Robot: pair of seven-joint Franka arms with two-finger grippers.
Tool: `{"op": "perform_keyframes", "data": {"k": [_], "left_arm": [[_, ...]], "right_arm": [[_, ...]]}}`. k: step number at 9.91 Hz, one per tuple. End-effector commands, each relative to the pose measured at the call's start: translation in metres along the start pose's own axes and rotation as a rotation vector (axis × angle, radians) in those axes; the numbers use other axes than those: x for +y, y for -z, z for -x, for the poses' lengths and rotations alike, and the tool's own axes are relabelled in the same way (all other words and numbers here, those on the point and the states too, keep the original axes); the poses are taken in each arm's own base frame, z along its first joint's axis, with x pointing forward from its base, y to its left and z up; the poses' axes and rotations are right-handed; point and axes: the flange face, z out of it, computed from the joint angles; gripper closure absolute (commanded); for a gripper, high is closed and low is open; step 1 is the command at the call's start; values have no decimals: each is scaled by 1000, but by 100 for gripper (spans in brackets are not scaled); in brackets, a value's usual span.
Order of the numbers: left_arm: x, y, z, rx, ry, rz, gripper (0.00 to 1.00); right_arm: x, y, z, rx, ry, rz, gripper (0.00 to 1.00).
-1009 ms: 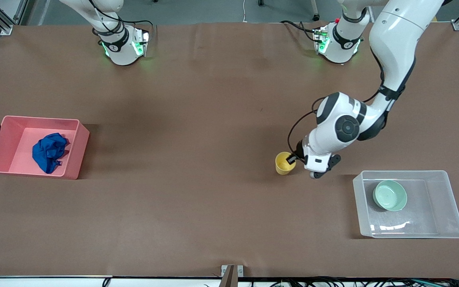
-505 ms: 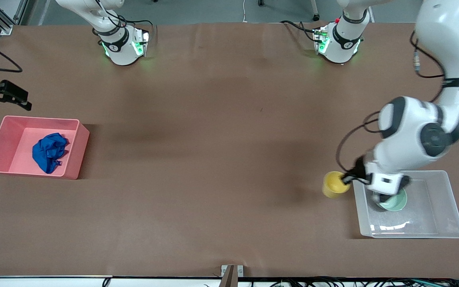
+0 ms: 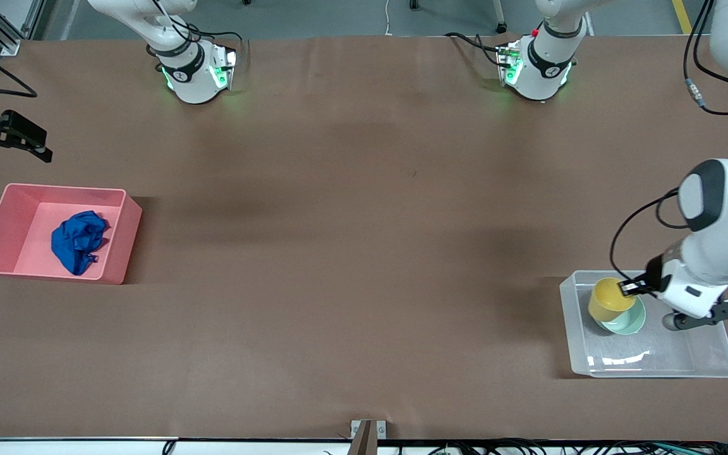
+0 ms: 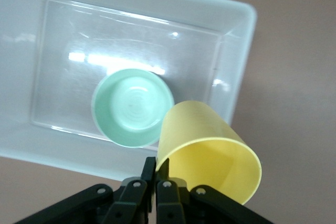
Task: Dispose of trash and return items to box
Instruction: 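Carry the yellow cup into the green bowl with the left gripper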
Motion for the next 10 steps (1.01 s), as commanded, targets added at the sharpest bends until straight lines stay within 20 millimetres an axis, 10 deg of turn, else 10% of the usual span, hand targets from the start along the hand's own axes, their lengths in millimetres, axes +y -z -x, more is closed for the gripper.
{"op": "perform_keyframes", "data": {"k": [1, 3, 8, 10], "left_arm": [[-31, -49, 0, -73, -68, 3, 100], [-73, -78, -1, -102, -117, 11, 100], [-93, -123, 4, -156, -118, 2, 98], [-90, -115, -3, -135, -114, 4, 78]], "right_arm": [[-3, 18, -2, 33, -9, -6, 0], [-4, 13, -7, 27, -6, -7, 0], [-4, 3, -8, 2, 2, -10, 0], [-3, -7, -9, -25, 1, -13, 0]]}}
